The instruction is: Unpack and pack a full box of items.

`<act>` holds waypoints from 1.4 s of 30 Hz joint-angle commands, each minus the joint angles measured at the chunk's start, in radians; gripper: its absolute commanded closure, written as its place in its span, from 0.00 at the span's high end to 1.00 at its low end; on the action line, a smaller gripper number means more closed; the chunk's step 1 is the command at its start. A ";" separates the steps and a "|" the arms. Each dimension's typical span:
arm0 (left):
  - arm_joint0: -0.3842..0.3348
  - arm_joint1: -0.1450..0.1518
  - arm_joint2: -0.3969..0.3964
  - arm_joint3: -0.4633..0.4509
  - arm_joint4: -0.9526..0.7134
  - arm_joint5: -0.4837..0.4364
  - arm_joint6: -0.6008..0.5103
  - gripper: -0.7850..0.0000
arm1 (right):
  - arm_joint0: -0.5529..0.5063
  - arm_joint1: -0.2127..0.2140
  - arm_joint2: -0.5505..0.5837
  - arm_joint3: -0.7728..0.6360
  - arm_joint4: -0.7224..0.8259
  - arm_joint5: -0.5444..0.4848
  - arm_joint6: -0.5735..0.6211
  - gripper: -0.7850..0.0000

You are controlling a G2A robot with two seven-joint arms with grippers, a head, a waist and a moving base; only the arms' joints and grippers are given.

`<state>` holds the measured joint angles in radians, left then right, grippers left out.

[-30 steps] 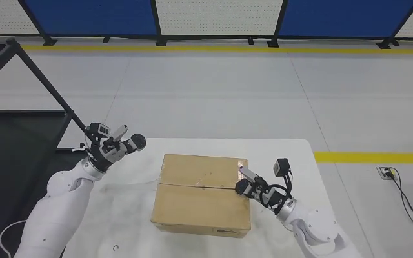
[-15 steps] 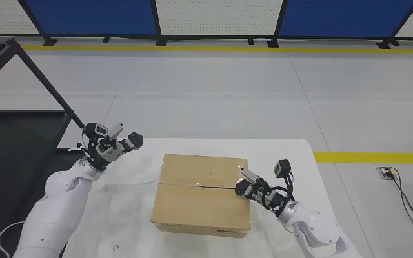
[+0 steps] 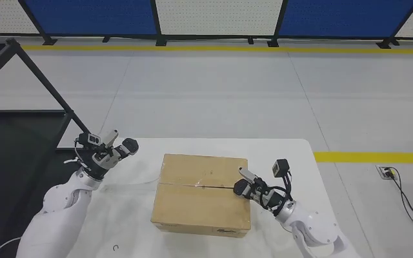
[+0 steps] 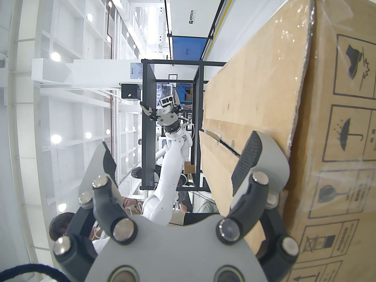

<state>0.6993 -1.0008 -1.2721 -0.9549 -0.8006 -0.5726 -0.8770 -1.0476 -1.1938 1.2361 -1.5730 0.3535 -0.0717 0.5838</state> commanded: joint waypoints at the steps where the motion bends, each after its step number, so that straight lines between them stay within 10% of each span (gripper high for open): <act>1: 0.064 0.011 -0.030 -0.070 0.035 0.013 0.037 1.00 | 0.000 0.000 0.000 0.000 0.000 0.000 0.000 1.00; 12: 0.398 0.048 -0.186 -0.447 0.167 0.148 0.217 1.00 | 0.000 0.000 0.000 0.000 0.000 0.000 0.000 1.00; 24: 0.400 0.048 -0.184 -0.449 0.171 0.151 0.213 1.00 | 0.000 0.000 0.000 0.000 0.000 0.000 0.000 1.00; 42: 0.632 0.036 -0.203 -0.496 0.198 0.237 0.321 1.00 | 0.000 0.000 0.000 0.000 0.000 0.000 0.000 1.00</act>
<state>1.3357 -0.9627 -1.4831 -1.4623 -0.6102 -0.3457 -0.5680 -1.0477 -1.1938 1.2360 -1.5731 0.3535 -0.0717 0.5840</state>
